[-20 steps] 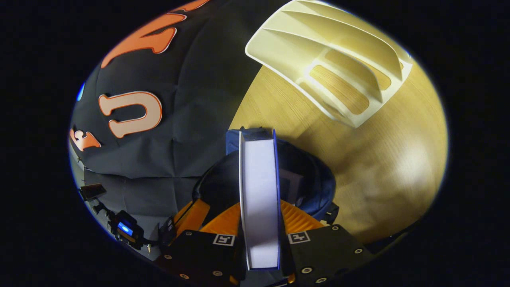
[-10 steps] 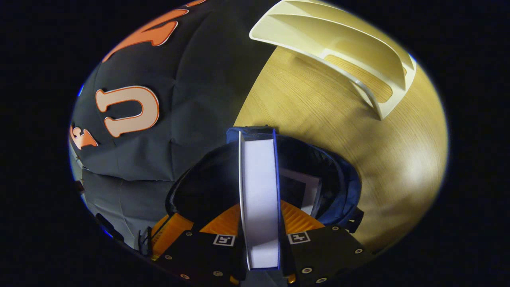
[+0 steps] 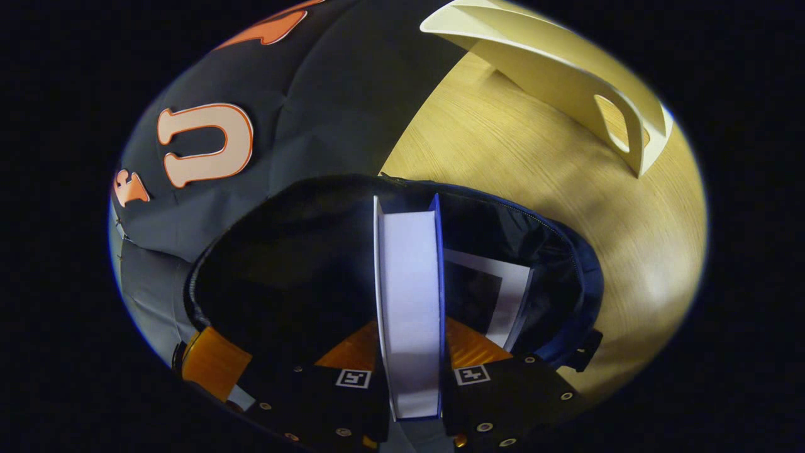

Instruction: Open the schoolbag, grab two books from the bookshelf and put them into the schoolbag.

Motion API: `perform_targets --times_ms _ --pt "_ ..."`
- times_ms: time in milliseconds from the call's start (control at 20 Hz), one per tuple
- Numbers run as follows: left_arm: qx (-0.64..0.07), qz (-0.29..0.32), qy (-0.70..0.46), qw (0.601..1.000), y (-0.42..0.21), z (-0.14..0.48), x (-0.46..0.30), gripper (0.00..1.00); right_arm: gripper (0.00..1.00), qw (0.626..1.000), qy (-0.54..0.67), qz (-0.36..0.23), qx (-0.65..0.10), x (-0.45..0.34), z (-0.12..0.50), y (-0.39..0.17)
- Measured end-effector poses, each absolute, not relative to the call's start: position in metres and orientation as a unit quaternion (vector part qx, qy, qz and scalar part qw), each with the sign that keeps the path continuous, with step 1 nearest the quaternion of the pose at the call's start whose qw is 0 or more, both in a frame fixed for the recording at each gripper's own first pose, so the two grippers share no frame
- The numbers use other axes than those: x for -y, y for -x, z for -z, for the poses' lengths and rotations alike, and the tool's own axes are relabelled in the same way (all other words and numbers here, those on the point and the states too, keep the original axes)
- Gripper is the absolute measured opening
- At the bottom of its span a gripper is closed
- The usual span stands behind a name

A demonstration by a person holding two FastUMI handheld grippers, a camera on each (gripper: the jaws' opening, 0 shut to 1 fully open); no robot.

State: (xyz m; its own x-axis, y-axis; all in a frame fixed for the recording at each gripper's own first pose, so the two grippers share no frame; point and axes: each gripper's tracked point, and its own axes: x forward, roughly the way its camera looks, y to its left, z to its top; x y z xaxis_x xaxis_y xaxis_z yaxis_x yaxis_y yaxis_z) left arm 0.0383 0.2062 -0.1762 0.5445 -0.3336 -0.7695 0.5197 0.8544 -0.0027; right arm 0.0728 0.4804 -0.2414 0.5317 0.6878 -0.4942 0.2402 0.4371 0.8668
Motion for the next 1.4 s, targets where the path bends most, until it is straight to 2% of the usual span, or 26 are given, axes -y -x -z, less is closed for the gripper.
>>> perform_targets --times_ms 200,250,350,450,500,550,600,650,750,800,950,1400 --pt "-0.406 0.243 -0.12 0.873 -0.033 0.166 -0.199 0.0 0.33 0.716 -0.507 -0.162 -0.452 -0.493 0.246 -0.079" --pt "-0.403 0.242 -0.121 0.874 -0.033 0.161 -0.197 0.0 0.45 0.717 -0.508 -0.162 -0.45 -0.497 0.248 -0.081" --pt "-0.404 0.235 -0.114 0.877 -0.03 0.15 -0.193 0.0 0.22 0.713 -0.512 -0.166 -0.45 -0.504 0.249 -0.083" --pt "-0.407 0.226 -0.105 0.879 -0.027 0.144 -0.192 0.0 0.45 0.7 -0.515 -0.165 -0.467 -0.51 0.25 -0.082" --pt "-0.407 0.224 -0.103 0.88 -0.028 0.144 -0.195 0.0 0.37 0.701 -0.505 -0.16 -0.479 -0.509 0.254 -0.079" --pt "-0.408 0.22 -0.101 0.88 -0.029 0.144 -0.197 0.0 0.41 0.698 -0.495 -0.16 -0.492 -0.509 0.257 -0.077" --pt "-0.41 0.217 -0.098 0.88 -0.027 0.144 -0.2 0.0 0.49 0.693 -0.493 -0.166 -0.5 -0.512 0.255 -0.072" --pt "-0.408 0.214 -0.095 0.882 -0.029 0.143 -0.202 0.0 0.4 0.692 -0.487 -0.164 -0.508 -0.51 0.254 -0.068" --pt "-0.408 0.207 -0.091 0.885 -0.033 0.146 -0.208 0.0 0.82 0.696 -0.471 -0.156 -0.52 -0.502 0.257 -0.064" --pt "-0.409 0.204 -0.087 0.885 -0.032 0.148 -0.212 0.0 0.91 0.694 -0.468 -0.155 -0.524 -0.5 0.256 -0.065" --pt "-0.413 0.201 -0.076 0.885 -0.035 0.153 -0.214 0.0 0.97 0.697 -0.467 -0.132 -0.529 -0.483 0.252 -0.067" --pt "-0.419 0.182 -0.054 0.888 -0.034 0.162 -0.21 0.0 0.97 0.697 -0.476 -0.136 -0.518 -0.453 0.227 -0.069"
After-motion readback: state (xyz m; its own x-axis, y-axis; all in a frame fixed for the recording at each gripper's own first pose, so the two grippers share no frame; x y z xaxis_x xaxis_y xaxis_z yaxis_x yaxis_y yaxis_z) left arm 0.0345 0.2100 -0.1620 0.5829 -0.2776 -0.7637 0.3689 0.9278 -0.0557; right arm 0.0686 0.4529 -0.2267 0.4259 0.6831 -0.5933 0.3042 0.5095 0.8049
